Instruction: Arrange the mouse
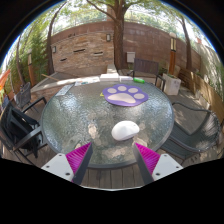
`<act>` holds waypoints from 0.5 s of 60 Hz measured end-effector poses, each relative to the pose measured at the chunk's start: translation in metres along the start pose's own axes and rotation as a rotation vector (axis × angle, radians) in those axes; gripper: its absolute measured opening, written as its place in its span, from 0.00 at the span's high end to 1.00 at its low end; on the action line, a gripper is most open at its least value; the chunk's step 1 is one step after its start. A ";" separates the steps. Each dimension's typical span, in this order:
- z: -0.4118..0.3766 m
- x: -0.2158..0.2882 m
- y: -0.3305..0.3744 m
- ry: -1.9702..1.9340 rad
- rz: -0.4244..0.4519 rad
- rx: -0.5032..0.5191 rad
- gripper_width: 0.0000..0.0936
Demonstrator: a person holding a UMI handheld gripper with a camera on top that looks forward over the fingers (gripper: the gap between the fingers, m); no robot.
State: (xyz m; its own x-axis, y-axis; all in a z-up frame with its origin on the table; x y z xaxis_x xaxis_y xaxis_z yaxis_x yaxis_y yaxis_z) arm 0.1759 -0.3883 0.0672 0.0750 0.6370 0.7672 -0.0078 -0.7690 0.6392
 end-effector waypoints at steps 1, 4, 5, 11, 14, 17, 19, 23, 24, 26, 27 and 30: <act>0.002 0.000 -0.008 -0.005 -0.004 0.002 0.10; 0.006 0.001 -0.032 -0.017 -0.020 0.009 0.10; 0.008 0.001 -0.039 -0.022 -0.027 0.009 0.10; 0.016 0.004 -0.071 -0.067 -0.063 0.018 0.11; 0.018 0.009 -0.081 -0.082 -0.071 0.025 0.10; 0.022 0.015 -0.090 -0.077 -0.059 0.018 0.10; 0.021 0.019 -0.095 -0.077 -0.061 0.017 0.10; 0.024 0.030 -0.103 -0.088 -0.055 0.024 0.10; 0.020 0.033 -0.109 -0.090 -0.056 0.025 0.10; 0.017 0.037 -0.115 -0.091 -0.061 0.029 0.10; 0.015 0.038 -0.118 -0.091 -0.063 0.029 0.10; 0.013 0.044 -0.126 -0.075 -0.062 0.020 0.11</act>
State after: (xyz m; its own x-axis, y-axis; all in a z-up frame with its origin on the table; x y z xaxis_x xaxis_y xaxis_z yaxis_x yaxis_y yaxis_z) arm 0.1931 -0.2643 0.0196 0.1496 0.6780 0.7197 0.0191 -0.7297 0.6835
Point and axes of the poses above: the point between the fingertips, and its own axes, seen from behind it with the camera up: z to the right, x up, y backward, against the way the camera looks, the point moved 5 cm from there along y, backward, against the way the camera looks, and after that the axes turned 3 degrees about -y, right-handed, at the moved point
